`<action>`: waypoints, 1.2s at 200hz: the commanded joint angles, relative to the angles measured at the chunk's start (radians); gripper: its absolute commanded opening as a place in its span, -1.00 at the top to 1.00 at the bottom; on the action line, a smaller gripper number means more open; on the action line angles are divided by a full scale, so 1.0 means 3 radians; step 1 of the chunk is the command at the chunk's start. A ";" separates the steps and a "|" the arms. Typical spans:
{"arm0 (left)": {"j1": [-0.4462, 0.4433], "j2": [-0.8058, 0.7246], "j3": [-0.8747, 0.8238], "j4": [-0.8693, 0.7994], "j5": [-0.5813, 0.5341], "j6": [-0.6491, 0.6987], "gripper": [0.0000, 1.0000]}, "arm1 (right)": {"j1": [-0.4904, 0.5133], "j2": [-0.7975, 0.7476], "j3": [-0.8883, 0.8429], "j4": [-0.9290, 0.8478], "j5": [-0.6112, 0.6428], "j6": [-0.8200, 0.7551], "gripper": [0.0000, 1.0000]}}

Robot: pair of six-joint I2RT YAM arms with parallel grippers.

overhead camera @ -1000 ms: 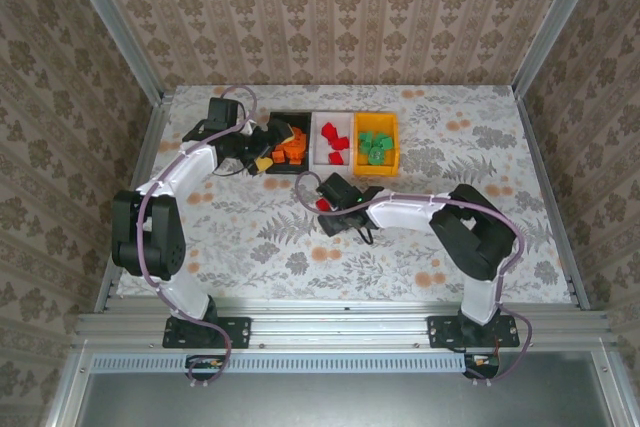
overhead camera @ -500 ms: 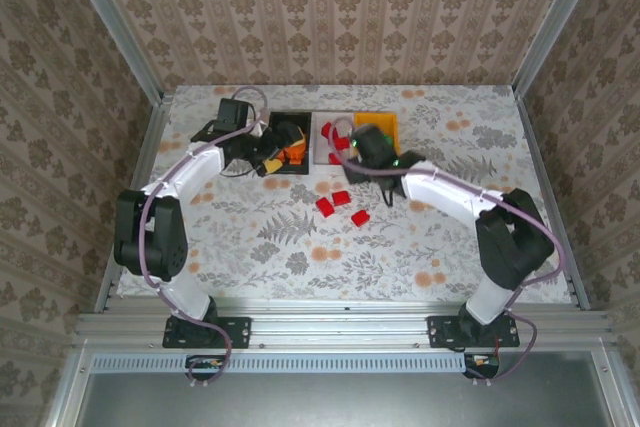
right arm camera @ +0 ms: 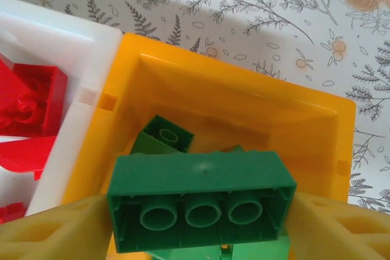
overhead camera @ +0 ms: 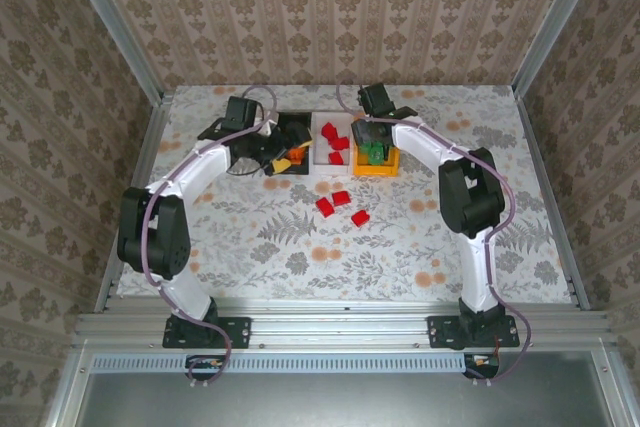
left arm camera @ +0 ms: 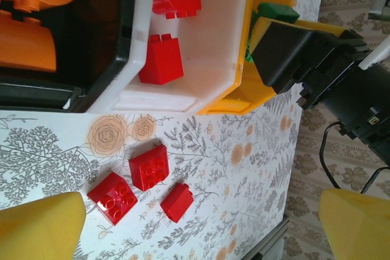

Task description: Sort the legos into containers by color

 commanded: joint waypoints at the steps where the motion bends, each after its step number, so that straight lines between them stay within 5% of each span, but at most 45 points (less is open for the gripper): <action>1: 0.0003 -0.0070 0.0049 -0.0011 0.0077 0.0022 -1.00 | -0.0048 0.0013 0.0074 -0.0103 -0.0048 0.0080 -0.57; 54: 0.0003 -0.0074 0.0039 -0.0009 0.0062 0.0025 -1.00 | 0.0070 -0.0709 -0.0429 0.0193 0.0087 0.0088 -0.63; 121: 0.0010 -0.0102 0.0039 -0.0031 0.0042 0.0017 -0.99 | 0.0851 -0.1768 -0.2012 0.0319 -0.0139 0.0306 -0.56; 173: -0.0011 -0.0097 0.0013 0.0012 0.0062 -0.0019 -1.00 | 0.1096 -0.1851 -0.2805 0.0564 -0.0234 0.0832 -0.59; 240: -0.0063 -0.0079 0.0026 -0.0024 0.0026 0.0032 -1.00 | 0.1096 -0.1400 -0.2689 0.0579 -0.0361 0.0602 -0.59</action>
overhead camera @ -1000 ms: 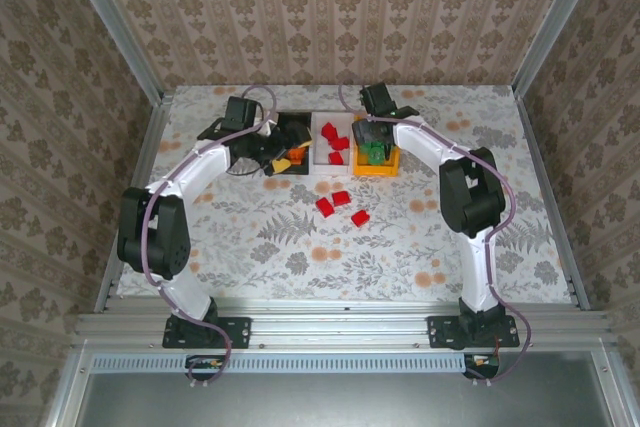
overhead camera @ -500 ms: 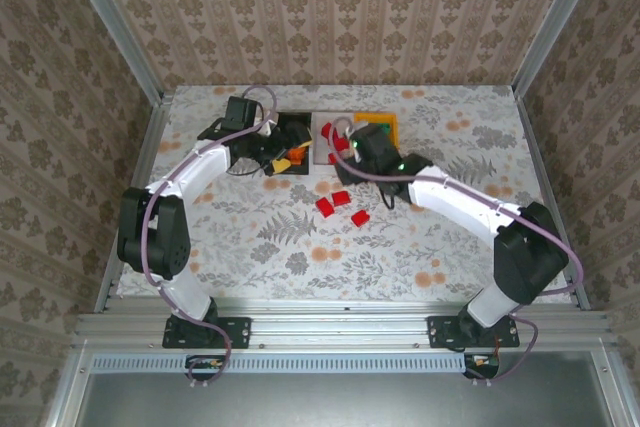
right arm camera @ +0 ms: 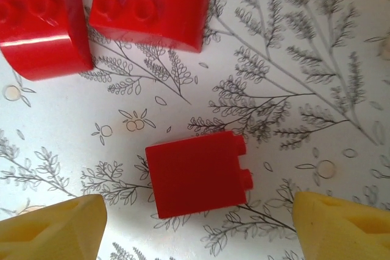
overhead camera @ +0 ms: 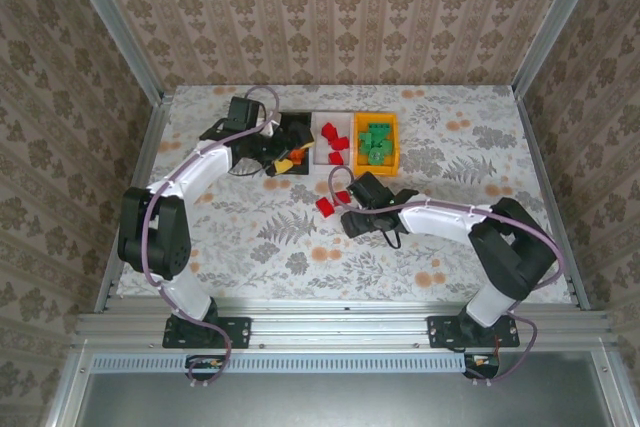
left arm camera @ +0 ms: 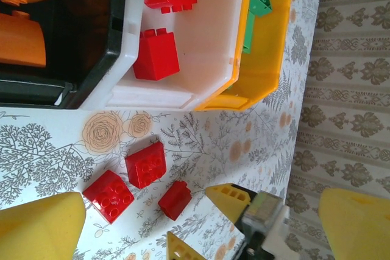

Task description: Sort the legos into containers by color

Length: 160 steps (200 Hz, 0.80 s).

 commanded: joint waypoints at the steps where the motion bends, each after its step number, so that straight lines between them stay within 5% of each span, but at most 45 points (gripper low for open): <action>1: -0.0011 -0.0079 0.0028 -0.0027 0.0021 0.0034 -1.00 | 0.0008 0.0227 0.0133 0.0015 0.0012 -0.0059 -0.59; 57: -0.0013 -0.0064 0.0034 -0.0040 0.0021 0.0039 -1.00 | -0.0010 0.0444 0.0235 0.0066 0.0224 -0.0102 -0.40; 119: -0.0013 -0.0069 0.0036 -0.0033 0.0029 0.0034 -1.00 | -0.0048 0.0347 0.0154 0.0102 0.0260 -0.0046 0.10; 160: -0.0011 -0.0059 0.0034 -0.0033 0.0029 0.0034 -0.99 | -0.0039 0.0191 0.0170 0.0132 0.0209 0.0024 0.19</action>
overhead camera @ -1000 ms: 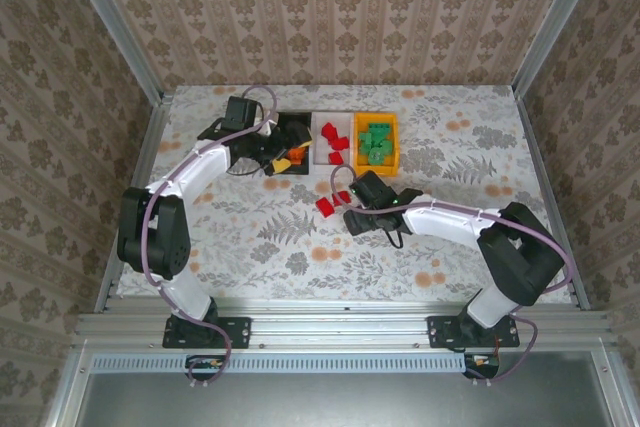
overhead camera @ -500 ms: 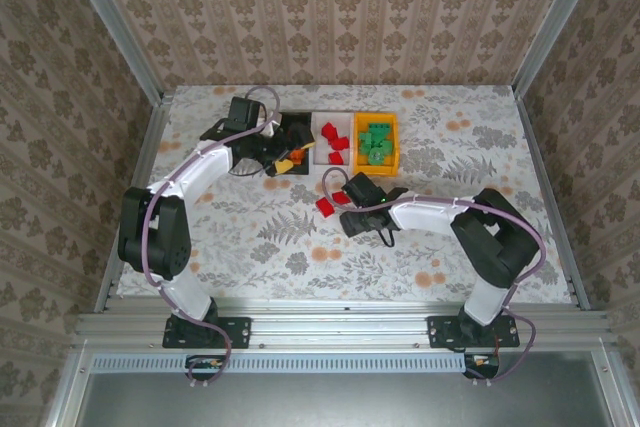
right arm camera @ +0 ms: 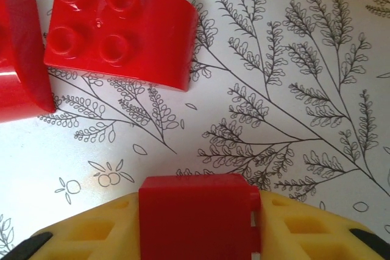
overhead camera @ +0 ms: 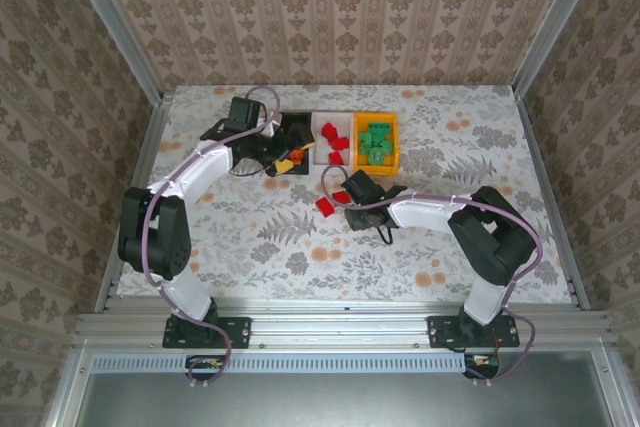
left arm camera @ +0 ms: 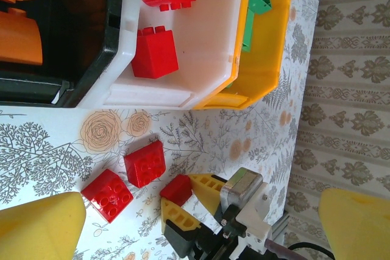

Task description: Sort the legos into containers by color

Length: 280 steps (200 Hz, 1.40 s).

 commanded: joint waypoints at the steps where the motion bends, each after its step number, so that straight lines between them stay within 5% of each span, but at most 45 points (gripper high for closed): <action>1: 0.0002 -0.0059 0.0031 -0.0031 0.0028 0.0034 -1.00 | -0.0008 -0.0153 -0.0011 -0.0006 0.0040 0.0082 0.19; 41: 0.0126 -0.0074 0.0054 -0.0045 0.0020 0.0039 -1.00 | -0.0041 -0.0148 0.0606 -0.0118 0.0093 -0.0027 0.21; 92: 0.0469 -0.0041 0.0018 -0.0018 -0.0003 0.0024 -1.00 | -0.0214 0.1017 0.2300 -0.0616 0.0219 -0.0153 0.22; 142: 0.0480 -0.0064 0.0028 0.0000 0.0040 0.0013 -1.00 | -0.0305 0.1602 0.3228 -0.0990 0.0271 -0.0324 0.18; 164: 0.0474 -0.0069 0.0024 0.0020 0.0069 -0.0007 -1.00 | -0.0361 0.1661 0.3297 -0.1020 0.0227 -0.0292 0.10; 184: 0.0464 -0.0074 0.0019 0.0026 0.0074 -0.0012 -0.99 | -0.0363 0.1655 0.3318 -0.1021 0.0167 -0.0318 -0.18; 221: 0.0428 -0.0064 0.0018 0.0029 0.0074 -0.0012 -1.00 | -0.0266 0.1312 0.3122 -0.0945 0.0229 -0.0379 -0.26; 280: 0.0407 -0.0105 0.0018 0.0010 0.0059 -0.0007 -1.00 | 0.0201 0.0365 0.1481 -0.0372 -0.0005 -0.0237 -0.14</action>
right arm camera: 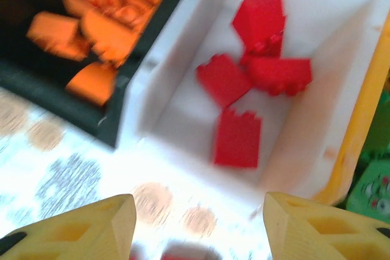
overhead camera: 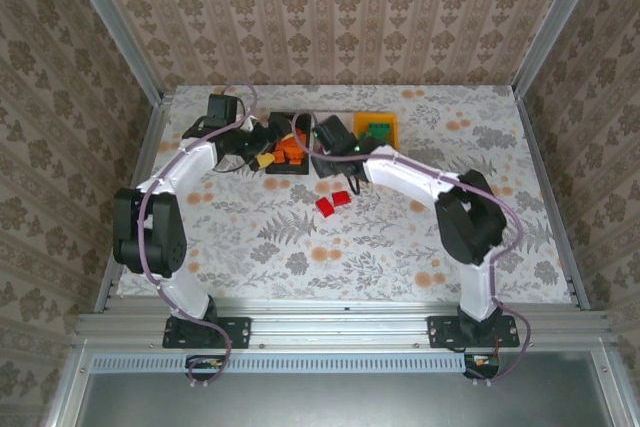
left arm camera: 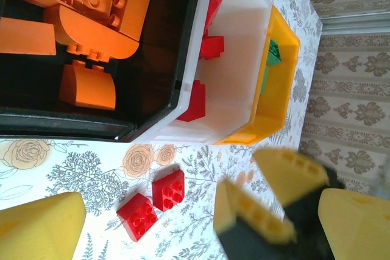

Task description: Sort the legos into containers by color

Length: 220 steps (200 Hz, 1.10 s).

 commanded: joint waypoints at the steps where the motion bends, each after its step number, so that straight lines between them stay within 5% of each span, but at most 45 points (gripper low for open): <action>1: -0.0007 -0.0105 0.0018 -0.0009 0.0060 -0.0006 -1.00 | 0.0183 -0.0230 -0.0438 0.0222 -0.0191 0.0042 -0.14; 112: -0.0010 -0.0105 0.0020 -0.0016 0.0052 0.0004 -1.00 | 0.0331 0.0382 -0.0378 0.0244 -0.0207 0.0008 -0.17; 220: -0.0011 -0.0100 0.0016 0.0004 0.0062 -0.0011 -1.00 | 0.0552 0.0361 -0.0560 0.0271 -0.0090 0.0182 -0.08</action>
